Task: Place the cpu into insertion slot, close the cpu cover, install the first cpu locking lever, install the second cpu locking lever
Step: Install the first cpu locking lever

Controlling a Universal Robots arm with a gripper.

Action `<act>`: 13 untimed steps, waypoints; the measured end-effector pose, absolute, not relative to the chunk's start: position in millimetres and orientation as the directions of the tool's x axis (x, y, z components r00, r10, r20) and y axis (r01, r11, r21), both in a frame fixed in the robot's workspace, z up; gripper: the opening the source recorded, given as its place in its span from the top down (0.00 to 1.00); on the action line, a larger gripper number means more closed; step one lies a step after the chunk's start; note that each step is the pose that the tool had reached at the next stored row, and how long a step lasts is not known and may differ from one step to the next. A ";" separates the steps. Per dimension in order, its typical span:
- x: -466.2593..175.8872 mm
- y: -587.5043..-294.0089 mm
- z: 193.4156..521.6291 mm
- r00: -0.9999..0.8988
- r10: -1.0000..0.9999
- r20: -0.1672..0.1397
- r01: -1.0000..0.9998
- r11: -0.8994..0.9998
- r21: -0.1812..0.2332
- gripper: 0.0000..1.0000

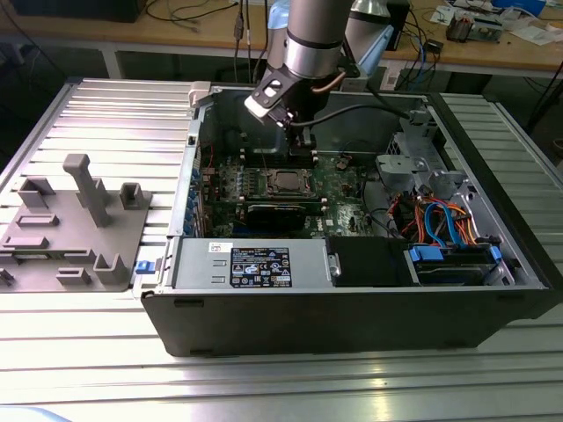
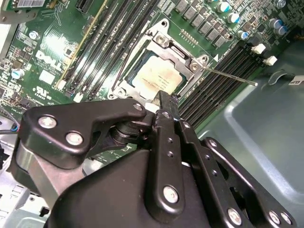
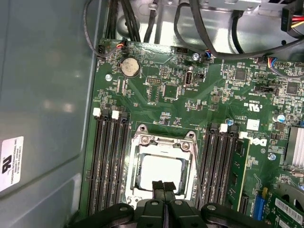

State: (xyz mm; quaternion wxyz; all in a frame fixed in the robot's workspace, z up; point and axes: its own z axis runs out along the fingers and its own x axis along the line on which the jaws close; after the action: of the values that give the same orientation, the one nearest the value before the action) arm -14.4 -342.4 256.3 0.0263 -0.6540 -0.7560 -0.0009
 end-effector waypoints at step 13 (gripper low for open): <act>-14.4 -342.4 256.3 -0.284 0.958 0.041 0.958 0.286 -0.033 0.89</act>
State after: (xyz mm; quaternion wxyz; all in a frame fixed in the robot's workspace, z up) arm -14.4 -342.4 256.3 0.0263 -0.5976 -0.8014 0.0009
